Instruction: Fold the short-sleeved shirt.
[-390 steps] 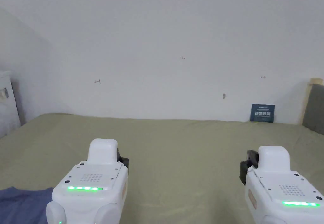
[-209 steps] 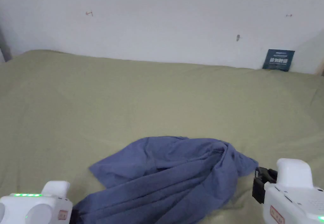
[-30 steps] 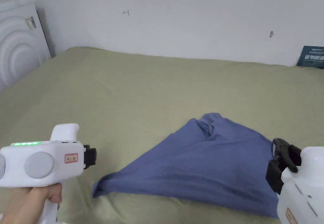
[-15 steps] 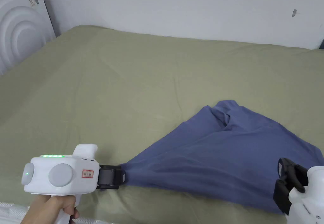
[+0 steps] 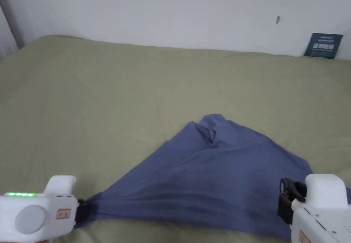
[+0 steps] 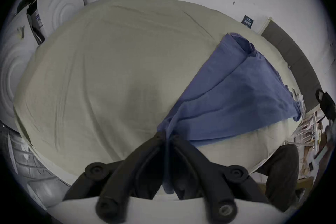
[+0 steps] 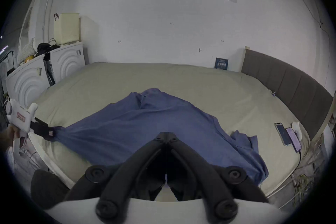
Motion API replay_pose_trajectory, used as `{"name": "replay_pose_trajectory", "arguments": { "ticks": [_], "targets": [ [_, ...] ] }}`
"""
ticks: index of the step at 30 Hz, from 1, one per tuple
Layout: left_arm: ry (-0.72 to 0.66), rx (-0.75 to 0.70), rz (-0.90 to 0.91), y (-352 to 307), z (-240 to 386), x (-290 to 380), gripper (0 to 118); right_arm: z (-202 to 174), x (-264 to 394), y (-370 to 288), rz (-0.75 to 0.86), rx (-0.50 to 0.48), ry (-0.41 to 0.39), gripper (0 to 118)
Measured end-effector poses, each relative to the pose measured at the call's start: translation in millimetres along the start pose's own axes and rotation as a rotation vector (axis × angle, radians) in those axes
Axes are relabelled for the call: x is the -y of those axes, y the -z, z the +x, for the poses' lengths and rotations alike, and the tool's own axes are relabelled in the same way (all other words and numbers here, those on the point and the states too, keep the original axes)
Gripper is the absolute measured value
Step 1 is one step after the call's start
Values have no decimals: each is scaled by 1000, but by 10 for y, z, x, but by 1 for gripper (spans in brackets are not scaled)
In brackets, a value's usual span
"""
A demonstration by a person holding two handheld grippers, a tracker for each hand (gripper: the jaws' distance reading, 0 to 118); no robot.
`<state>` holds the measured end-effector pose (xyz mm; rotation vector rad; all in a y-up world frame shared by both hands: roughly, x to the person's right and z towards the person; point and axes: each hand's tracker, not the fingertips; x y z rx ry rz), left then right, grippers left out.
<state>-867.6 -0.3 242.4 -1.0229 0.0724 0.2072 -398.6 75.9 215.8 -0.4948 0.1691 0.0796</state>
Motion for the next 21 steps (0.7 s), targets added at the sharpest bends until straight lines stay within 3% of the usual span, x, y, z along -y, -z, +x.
{"name": "replay_pose_trajectory", "arguments": {
  "ticks": [5,9,17,21],
  "targets": [
    [-9,2,-2,-53,134,46,0,519,-329,817,-139,-62,89,2],
    [-5,-4,4,-77,209,46,0,803,-595,1647,-238,-75,-11,2],
    [-27,-2,1,-96,270,15,0,1103,-898,2952,-375,-65,-53,2],
    [-8,-12,-9,-102,317,7,0,1080,-1004,3208,-426,-159,-51,5]
  ]
}}
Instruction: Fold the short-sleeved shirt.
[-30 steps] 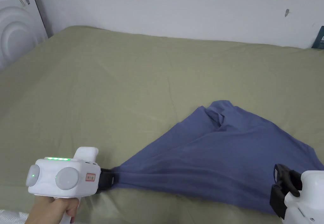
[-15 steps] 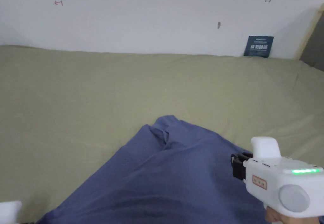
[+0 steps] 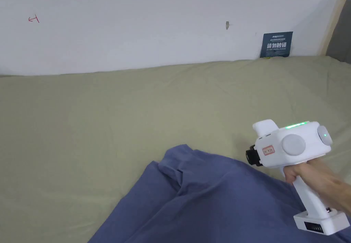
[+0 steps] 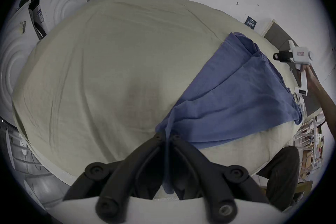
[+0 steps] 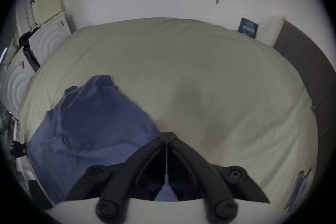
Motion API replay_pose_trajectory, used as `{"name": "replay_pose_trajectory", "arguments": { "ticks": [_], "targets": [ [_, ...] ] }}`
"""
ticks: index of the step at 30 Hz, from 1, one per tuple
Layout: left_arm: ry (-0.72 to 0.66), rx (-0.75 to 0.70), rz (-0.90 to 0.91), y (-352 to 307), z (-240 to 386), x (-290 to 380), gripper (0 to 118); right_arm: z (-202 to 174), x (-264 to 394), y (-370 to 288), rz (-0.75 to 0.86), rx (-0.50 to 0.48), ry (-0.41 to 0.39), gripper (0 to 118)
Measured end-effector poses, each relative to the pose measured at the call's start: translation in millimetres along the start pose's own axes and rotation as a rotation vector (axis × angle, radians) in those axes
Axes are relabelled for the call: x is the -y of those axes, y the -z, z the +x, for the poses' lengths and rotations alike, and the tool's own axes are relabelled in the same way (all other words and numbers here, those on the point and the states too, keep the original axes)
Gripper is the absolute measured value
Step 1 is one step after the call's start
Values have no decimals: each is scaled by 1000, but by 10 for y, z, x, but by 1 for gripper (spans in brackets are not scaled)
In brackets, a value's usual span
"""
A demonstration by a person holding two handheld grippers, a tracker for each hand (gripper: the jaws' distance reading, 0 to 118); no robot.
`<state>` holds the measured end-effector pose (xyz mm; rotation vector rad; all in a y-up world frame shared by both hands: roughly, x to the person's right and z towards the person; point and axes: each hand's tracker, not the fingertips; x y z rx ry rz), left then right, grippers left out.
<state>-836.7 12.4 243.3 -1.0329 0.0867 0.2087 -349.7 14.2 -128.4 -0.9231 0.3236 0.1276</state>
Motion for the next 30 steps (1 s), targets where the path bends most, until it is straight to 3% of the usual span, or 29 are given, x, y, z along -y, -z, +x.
{"name": "replay_pose_trajectory", "arguments": {
  "ticks": [1,2,3,4,5,8,12,13,14,15,16,17,18,19,21,24,27,30],
  "targets": [
    [7,-2,-2,-3,8,-2,0,-7,-41,38,-27,-16,3,24],
    [10,-3,-5,-5,13,-4,0,-21,-73,82,-47,-30,-4,79],
    [10,-4,-6,-7,16,-3,0,-34,-85,148,-68,-63,-21,111],
    [12,-5,-8,-10,22,-3,0,-47,-93,195,-62,-80,-31,118],
    [17,-7,-9,-19,34,-1,0,-39,-116,226,-6,-25,-44,118],
    [24,-12,-8,-28,47,12,0,-116,-40,454,-151,-40,-52,118],
    [27,-14,-11,-39,60,15,0,-159,65,658,-226,61,-121,118],
    [31,-15,-12,-44,67,16,0,-131,32,619,-209,24,-90,118],
    [33,-16,-13,-46,73,18,0,-133,11,583,-211,29,-45,106],
    [33,-18,-14,-49,79,20,0,-138,5,532,-200,23,-16,84],
    [32,-21,-17,-59,89,16,0,-153,-2,409,-163,-12,-23,53],
    [35,-23,-19,-68,96,12,0,-138,-41,271,-151,-9,-33,2],
    [35,-25,-21,-75,102,10,0,-151,-59,155,-154,-47,-23,2],
    [32,-26,-22,-89,109,7,0,-168,-57,-42,-93,-17,14,2],
    [29,-32,-21,-144,132,-6,0,-218,-140,-420,-70,-61,-16,2],
    [17,-14,39,-89,-184,-148,0,-312,-241,-1130,9,-33,-102,2],
    [4,17,131,-454,-127,-334,0,-443,-267,-1860,111,1,-173,2],
    [37,16,254,-914,19,-597,0,-482,-323,-2658,244,29,-192,2]
  ]
}}
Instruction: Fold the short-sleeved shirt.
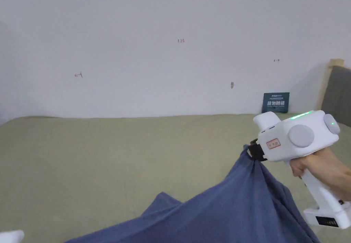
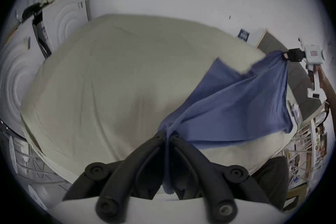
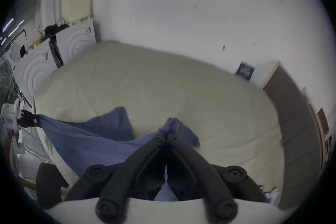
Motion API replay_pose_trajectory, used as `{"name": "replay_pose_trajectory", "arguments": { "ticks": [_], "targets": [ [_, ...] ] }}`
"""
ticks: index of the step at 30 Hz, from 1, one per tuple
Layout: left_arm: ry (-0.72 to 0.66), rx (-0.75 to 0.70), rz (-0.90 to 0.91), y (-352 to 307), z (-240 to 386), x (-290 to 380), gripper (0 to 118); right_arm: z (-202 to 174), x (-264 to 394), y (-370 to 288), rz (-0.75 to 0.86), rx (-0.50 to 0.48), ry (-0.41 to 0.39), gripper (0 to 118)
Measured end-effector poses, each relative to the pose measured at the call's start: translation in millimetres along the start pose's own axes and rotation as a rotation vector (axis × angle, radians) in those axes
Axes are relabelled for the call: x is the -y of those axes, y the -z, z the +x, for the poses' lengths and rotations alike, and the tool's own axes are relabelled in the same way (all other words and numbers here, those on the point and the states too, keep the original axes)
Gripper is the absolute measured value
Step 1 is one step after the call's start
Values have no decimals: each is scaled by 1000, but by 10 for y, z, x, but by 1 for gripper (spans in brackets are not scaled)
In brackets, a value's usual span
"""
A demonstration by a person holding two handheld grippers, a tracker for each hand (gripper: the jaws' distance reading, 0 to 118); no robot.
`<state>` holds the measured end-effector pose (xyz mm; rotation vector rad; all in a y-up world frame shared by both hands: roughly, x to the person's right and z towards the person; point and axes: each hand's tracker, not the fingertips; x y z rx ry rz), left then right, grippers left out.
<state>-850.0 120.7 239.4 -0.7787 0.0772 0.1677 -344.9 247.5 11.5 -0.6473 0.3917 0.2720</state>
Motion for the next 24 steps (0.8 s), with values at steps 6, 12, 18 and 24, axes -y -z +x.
{"name": "replay_pose_trajectory", "arguments": {
  "ticks": [6,12,18,24],
  "targets": [
    [88,-26,154,-733,528,-953,0,53,-381,-1430,236,107,25,2],
    [128,-53,304,-1334,947,-1808,0,258,-549,-2229,345,223,56,2],
    [157,-134,331,-1560,1118,-2349,0,478,-597,-2443,407,267,137,2],
    [136,-165,360,-1649,1155,-2591,0,516,-682,-2406,481,271,201,2]
  ]
}}
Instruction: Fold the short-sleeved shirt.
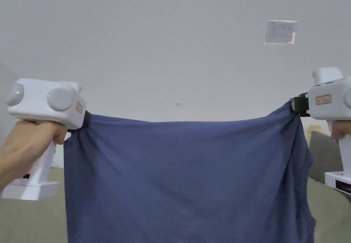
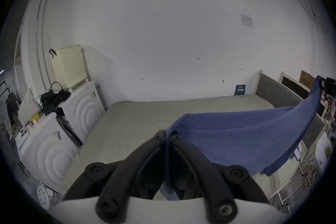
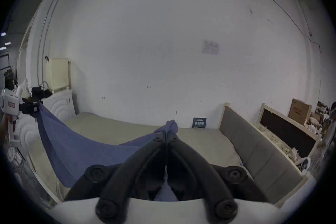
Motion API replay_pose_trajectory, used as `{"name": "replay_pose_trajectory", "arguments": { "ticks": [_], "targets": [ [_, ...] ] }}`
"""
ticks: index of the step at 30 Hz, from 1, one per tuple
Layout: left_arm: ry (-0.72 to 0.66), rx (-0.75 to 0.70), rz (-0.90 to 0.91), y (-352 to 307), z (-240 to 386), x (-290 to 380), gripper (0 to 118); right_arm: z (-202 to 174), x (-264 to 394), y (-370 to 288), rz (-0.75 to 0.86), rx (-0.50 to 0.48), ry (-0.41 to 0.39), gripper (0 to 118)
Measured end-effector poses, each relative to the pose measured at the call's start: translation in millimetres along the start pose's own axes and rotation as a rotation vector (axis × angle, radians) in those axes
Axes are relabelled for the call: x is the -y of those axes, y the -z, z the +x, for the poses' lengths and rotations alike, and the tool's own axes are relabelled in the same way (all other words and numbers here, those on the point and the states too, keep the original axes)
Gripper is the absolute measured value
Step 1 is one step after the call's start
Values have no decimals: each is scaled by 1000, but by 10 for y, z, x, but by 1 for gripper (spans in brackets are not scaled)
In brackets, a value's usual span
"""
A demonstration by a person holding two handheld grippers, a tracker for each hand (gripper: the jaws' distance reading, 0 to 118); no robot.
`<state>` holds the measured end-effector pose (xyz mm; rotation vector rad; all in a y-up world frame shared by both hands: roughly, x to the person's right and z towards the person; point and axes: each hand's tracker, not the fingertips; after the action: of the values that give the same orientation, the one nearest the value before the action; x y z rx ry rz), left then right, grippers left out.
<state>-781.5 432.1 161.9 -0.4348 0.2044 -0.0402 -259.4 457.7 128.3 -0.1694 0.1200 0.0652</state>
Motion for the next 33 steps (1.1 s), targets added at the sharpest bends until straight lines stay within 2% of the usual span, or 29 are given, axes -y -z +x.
{"name": "replay_pose_trajectory", "arguments": {
  "ticks": [4,13,17,21,33],
  "targets": [
    [-22,-19,2,91,-62,-84,0,-35,-92,216,20,0,30,2],
    [-21,-77,30,485,-81,-580,0,-221,-605,891,22,29,-40,2],
    [0,-98,55,739,-20,-946,0,-233,-888,1252,52,48,-12,2],
    [-23,-109,78,1047,-9,-1248,0,-224,-1088,1614,67,75,-20,2],
    [-16,-161,100,2062,161,-1457,0,-294,-1046,2630,57,99,-17,2]
  ]
}}
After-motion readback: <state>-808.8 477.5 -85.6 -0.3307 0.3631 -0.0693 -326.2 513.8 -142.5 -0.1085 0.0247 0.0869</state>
